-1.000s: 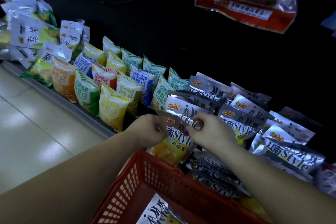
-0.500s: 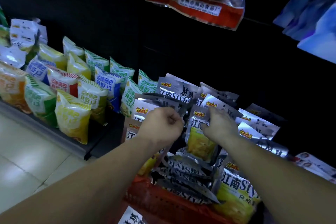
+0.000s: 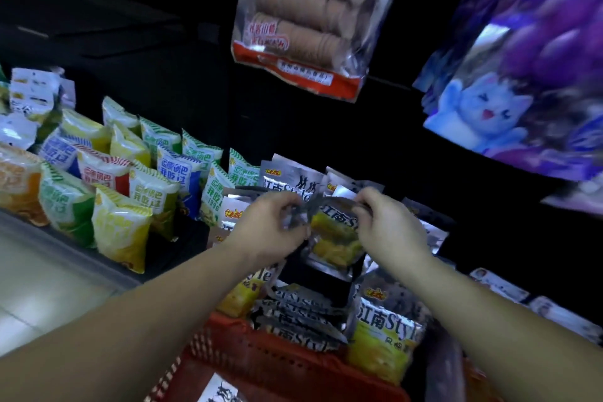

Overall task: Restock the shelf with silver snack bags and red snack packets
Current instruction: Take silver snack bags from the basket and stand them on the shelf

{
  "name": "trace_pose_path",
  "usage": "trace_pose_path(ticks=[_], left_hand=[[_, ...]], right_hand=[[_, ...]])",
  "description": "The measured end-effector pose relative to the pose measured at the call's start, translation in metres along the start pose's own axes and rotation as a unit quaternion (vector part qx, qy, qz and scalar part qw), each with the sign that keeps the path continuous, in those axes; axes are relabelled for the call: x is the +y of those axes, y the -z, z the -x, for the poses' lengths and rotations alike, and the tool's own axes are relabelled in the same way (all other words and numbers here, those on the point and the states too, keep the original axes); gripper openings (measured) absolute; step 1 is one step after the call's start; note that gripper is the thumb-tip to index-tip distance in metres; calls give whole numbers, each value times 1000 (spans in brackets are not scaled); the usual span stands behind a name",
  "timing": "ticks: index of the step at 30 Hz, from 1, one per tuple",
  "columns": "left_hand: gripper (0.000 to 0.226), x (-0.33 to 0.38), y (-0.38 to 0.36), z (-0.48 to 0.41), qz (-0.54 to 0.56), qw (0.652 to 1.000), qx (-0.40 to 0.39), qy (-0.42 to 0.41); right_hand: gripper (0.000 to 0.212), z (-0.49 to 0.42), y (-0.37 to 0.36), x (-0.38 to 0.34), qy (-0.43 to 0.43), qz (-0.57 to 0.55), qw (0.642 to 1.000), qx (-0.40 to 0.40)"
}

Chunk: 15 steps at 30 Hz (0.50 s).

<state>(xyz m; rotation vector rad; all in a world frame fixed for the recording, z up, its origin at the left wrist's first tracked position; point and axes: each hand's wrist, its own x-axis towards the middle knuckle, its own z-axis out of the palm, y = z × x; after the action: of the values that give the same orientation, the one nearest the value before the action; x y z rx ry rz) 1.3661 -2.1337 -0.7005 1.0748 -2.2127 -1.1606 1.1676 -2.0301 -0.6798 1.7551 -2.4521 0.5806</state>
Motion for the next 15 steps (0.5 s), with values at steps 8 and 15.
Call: trace_pose_path(ticks=[8, 15], left_hand=[[15, 103, 51, 88, 98, 992, -39, -65], [16, 148, 70, 180, 269, 961, 45, -44]], right_hand=[[7, 52, 140, -64, 28, -270, 962, -6], [38, 144, 172, -113, -188, -460, 867, 46]])
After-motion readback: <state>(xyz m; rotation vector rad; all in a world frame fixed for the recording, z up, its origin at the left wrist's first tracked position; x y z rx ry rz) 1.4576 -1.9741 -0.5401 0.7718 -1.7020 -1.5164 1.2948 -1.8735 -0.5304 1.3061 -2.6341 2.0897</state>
